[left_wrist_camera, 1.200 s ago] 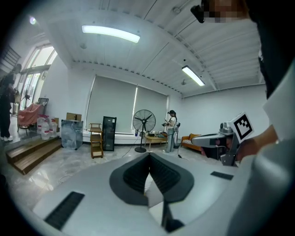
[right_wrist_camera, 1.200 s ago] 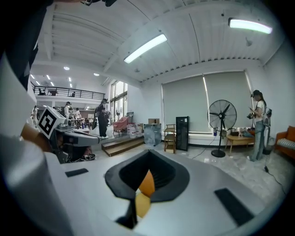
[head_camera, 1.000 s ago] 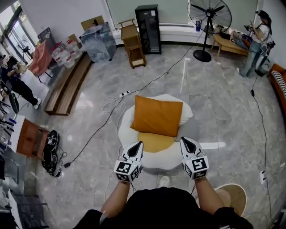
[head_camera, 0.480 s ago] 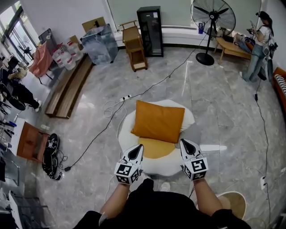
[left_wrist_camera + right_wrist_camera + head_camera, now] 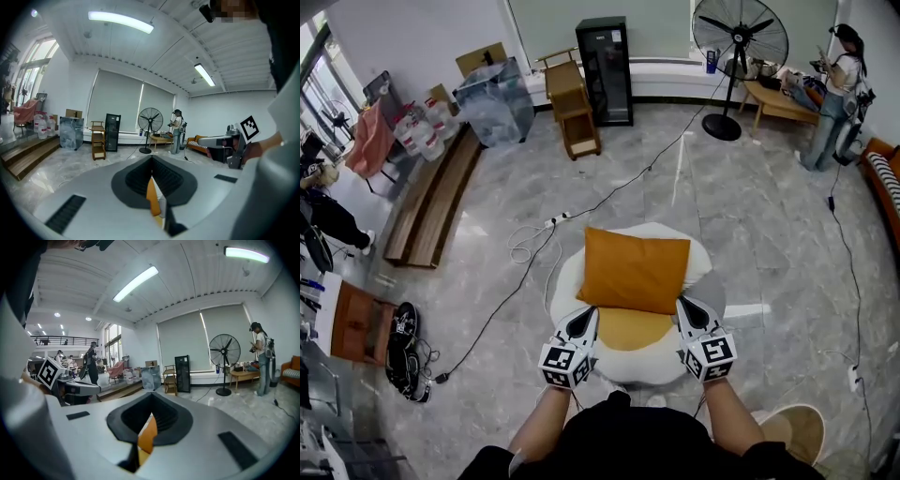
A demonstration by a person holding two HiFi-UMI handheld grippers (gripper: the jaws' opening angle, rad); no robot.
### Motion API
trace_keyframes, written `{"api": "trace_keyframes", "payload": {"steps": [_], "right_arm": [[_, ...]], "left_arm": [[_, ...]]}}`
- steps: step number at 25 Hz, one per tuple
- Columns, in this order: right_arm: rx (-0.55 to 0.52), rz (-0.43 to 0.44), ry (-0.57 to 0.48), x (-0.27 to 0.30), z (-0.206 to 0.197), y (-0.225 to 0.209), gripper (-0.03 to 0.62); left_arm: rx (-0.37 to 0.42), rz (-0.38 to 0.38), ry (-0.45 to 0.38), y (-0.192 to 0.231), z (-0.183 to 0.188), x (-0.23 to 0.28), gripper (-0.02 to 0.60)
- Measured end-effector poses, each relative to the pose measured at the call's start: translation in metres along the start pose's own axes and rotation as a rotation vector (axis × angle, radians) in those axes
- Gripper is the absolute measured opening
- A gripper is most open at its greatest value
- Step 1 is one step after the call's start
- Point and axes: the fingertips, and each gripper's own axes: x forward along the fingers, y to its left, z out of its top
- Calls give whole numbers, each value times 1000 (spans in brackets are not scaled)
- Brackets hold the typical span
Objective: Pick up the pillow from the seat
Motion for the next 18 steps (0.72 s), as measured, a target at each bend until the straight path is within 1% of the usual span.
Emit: {"api": "trace_keyframes", "payload": {"steps": [5, 9, 12, 16, 17, 18], "right_arm": [[36, -55, 47, 28, -15, 5, 6], [36, -79, 72, 48, -27, 0, 6], [35, -90, 98, 59, -40, -11, 6], [58, -94, 176, 77, -66, -34, 11], [64, -86, 199, 84, -74, -40, 41], [72, -76, 222, 90, -82, -45, 99]], "left_arm": [[-30, -29, -15, 37, -4, 9, 11], [-21, -16, 23, 70, -18, 23, 11], [-30, 10, 54, 89, -31, 35, 12], [-85, -10, 64, 97, -44, 58, 15], [-97, -12, 66, 99, -48, 66, 45], [-105, -12, 73, 101, -54, 74, 73]]}}
